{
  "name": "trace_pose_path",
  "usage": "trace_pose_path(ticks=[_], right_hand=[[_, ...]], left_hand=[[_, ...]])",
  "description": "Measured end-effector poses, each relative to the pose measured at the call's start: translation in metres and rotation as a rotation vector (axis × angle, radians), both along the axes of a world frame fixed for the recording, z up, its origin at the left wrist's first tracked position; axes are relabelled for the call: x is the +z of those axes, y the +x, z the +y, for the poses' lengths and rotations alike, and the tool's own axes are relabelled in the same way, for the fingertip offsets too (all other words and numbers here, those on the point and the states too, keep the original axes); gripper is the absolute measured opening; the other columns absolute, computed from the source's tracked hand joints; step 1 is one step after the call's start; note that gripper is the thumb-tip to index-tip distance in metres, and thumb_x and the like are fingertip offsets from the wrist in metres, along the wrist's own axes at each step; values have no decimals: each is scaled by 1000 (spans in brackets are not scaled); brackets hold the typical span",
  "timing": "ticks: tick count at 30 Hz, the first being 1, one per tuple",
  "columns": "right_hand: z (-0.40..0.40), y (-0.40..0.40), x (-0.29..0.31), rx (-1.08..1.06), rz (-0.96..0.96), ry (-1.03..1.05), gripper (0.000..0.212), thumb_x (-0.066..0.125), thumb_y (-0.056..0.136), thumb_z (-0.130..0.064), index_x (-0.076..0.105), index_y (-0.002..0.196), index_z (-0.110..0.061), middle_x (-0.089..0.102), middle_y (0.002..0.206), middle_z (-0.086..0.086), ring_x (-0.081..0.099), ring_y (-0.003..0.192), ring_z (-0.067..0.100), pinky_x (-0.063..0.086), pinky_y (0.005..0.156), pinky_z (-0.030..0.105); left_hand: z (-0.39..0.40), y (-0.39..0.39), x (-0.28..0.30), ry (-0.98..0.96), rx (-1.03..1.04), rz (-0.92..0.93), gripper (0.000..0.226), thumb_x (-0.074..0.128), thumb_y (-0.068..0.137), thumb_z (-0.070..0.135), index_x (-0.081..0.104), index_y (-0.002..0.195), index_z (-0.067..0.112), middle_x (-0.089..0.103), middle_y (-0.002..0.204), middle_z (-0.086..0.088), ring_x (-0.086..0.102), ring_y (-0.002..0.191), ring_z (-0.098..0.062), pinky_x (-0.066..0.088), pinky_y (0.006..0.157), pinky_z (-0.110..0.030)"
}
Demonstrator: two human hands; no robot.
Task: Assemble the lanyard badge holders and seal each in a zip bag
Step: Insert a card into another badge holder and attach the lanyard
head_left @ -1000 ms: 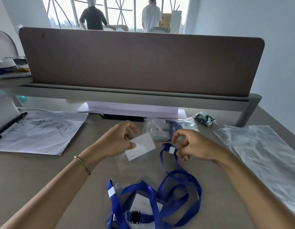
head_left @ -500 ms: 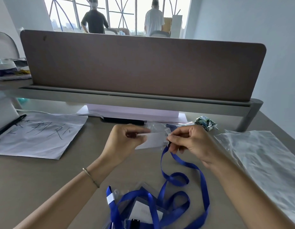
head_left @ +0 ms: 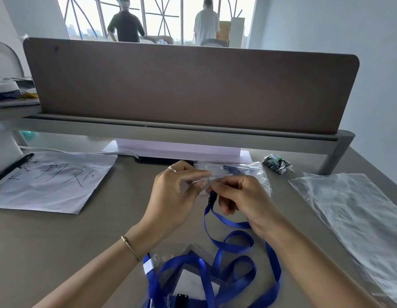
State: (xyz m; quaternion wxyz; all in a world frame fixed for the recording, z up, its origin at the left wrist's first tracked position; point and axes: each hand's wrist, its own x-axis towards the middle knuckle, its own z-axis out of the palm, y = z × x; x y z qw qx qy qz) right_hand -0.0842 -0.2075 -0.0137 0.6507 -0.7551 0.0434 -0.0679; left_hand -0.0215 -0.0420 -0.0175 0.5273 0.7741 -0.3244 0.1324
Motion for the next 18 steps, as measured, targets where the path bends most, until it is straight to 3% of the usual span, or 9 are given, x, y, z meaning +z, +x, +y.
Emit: trace_pose_path(ticks=[6,8,10,13,16,18], right_hand=[[6,-4,-3,113,38,-119,23,64,95,-26,78,81,-14,46,51,0,38,55,17,34,61,28],[8,-4,-4,130,50,-159,22,65,95,-23,78,78,-16,54,52,-7,43,56,14,36,65,27],[10,-3,-5,152,67,-169,23,64,95,-22,78,79,-13,70,68,-10,60,67,3,43,78,23],[11,-2,-6,187,63,-135,24,61,96,-19,74,87,-2,76,87,-2,69,92,10,49,97,29],[13,-4,-6,254,79,2,21,56,98,-12,65,95,6,77,94,12,71,92,22,52,88,26],[15,-5,-8,316,104,159,18,53,100,-15,63,100,-1,73,87,19,70,84,30,52,87,31]], left_hand=[[1,5,2,-146,9,188,22,70,87,1,78,97,19,74,95,9,69,91,-4,54,77,-18],[3,8,6,-223,33,283,23,68,90,4,77,96,24,76,93,12,69,90,-2,54,77,-17],[6,14,8,-343,49,451,22,65,93,8,77,94,27,76,92,12,68,89,-2,55,76,-19],[12,22,14,-563,26,774,15,63,95,13,76,102,16,76,98,-2,69,91,-17,55,72,-32],[15,30,16,-704,-35,931,18,58,97,10,70,109,6,75,102,-11,72,85,-20,58,66,-29],[17,34,16,-712,-44,946,17,58,97,11,73,104,8,74,103,-9,69,85,-20,53,76,-28]])
